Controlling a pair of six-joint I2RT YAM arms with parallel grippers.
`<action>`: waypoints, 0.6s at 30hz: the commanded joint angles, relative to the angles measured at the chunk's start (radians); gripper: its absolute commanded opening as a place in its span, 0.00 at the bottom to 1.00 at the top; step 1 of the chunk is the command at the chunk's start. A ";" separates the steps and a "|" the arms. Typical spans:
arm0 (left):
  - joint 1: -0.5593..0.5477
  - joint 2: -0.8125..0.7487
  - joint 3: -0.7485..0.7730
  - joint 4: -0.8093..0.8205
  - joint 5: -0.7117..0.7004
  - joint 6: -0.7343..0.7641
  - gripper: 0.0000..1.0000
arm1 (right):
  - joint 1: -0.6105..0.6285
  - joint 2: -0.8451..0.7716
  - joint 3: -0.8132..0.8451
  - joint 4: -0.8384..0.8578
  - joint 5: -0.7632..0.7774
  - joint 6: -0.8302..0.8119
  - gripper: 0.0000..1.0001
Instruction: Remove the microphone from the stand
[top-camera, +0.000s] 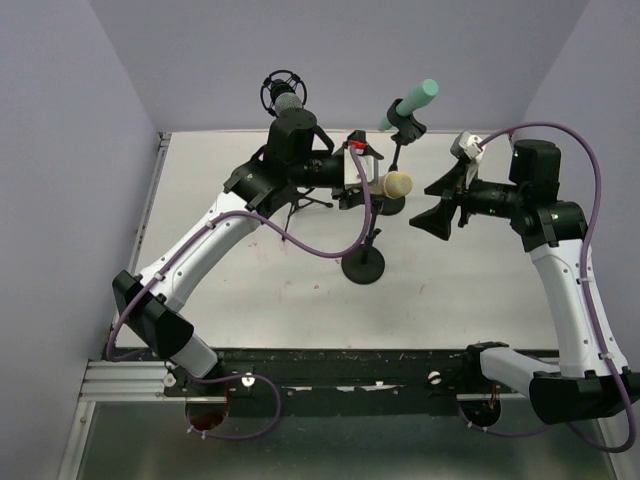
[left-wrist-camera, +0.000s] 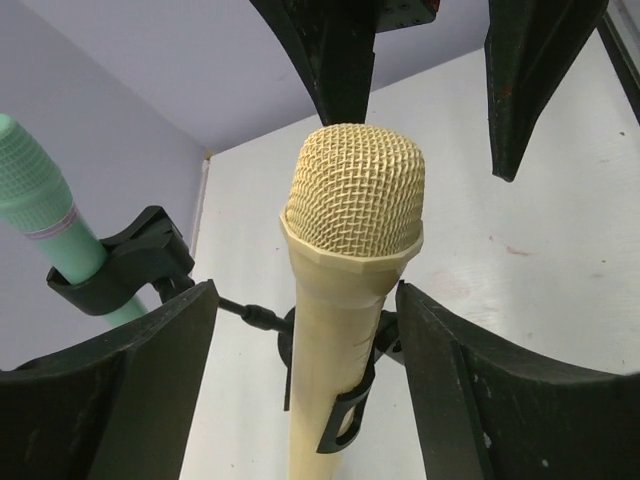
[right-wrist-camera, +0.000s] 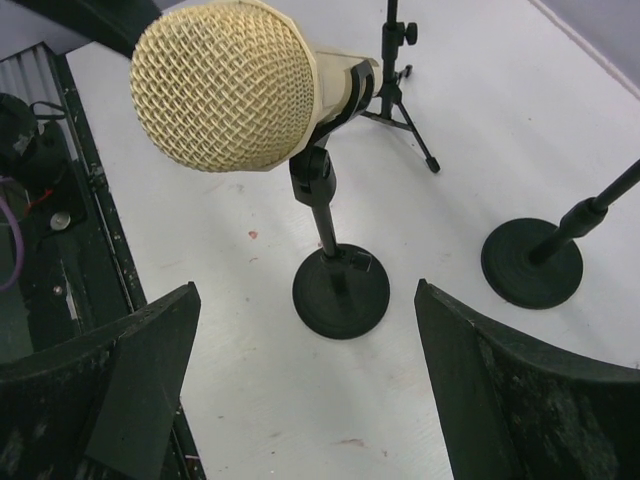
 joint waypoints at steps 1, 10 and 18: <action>0.029 0.086 0.152 -0.210 0.214 0.145 0.76 | 0.008 -0.007 -0.050 -0.012 -0.023 -0.051 0.95; 0.023 0.177 0.256 -0.402 0.341 0.247 0.53 | 0.010 -0.004 -0.114 0.060 -0.020 0.009 0.94; 0.029 0.099 0.096 -0.122 0.277 -0.050 0.01 | 0.022 0.065 -0.108 0.139 -0.003 0.077 0.93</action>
